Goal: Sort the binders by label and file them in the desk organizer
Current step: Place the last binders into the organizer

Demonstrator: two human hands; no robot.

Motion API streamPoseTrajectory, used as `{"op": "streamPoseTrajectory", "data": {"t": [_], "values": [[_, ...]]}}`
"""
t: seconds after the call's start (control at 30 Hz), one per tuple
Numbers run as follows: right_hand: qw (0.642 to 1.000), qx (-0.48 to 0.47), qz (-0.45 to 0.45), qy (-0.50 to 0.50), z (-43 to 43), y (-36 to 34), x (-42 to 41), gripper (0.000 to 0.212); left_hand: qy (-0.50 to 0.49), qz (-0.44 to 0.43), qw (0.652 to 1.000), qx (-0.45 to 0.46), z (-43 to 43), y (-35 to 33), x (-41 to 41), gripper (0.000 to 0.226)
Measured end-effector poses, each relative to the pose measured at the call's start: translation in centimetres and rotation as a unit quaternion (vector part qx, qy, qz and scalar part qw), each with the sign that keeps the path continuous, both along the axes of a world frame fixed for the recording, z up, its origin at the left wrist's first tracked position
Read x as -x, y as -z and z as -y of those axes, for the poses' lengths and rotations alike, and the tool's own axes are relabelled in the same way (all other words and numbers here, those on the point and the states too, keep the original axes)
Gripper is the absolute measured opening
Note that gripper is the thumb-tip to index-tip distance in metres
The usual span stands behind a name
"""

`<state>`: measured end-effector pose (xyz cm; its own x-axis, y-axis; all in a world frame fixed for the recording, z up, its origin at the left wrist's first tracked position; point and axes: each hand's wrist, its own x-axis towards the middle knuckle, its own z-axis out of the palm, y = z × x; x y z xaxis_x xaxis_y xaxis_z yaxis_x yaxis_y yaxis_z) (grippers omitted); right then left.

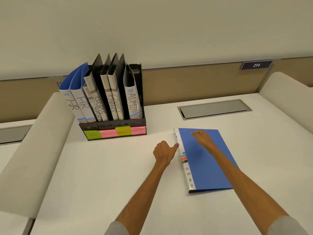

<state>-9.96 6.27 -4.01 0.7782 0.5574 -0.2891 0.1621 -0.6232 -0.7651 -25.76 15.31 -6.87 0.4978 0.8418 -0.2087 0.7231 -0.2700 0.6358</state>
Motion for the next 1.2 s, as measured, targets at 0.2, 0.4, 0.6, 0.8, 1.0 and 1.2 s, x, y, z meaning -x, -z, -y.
{"op": "streamPoseTrajectory", "data": {"t": [0.2, 0.4, 0.6, 0.8, 1.0, 1.2], "values": [[0.997, 0.074, 0.029, -0.009, 3.8, 2.8, -1.2, 0.039, 0.038, -0.069, 0.995, 0.06, 3.5, 2.4, -2.3, 0.074], [0.981, 0.149, 0.102, -0.077, 5.6, 6.0, -0.5, 0.048, 0.055, -0.119, 0.991, 0.03, 6.5, 4.0, -3.8, 0.08], [0.976, 0.147, 0.137, -0.08, 5.7, 7.7, -0.7, 0.051, -0.059, 0.016, 0.994, 0.095, 8.1, 4.2, -4.3, 0.073], [0.983, 0.124, 0.11, -0.081, 5.2, 7.7, -0.8, 0.053, -0.206, 0.231, 0.913, 0.265, 9.6, 3.3, -4.7, 0.07], [0.987, 0.096, 0.081, -0.105, 4.0, 6.2, -1.8, 0.055, -0.225, 0.305, 0.884, 0.274, 8.5, 1.5, -3.7, 0.06], [0.994, -0.018, 0.044, -0.101, 0.6, 2.0, -1.2, 0.057, -0.208, 0.367, 0.882, 0.209, 7.0, -3.0, -3.1, 0.06]]}}
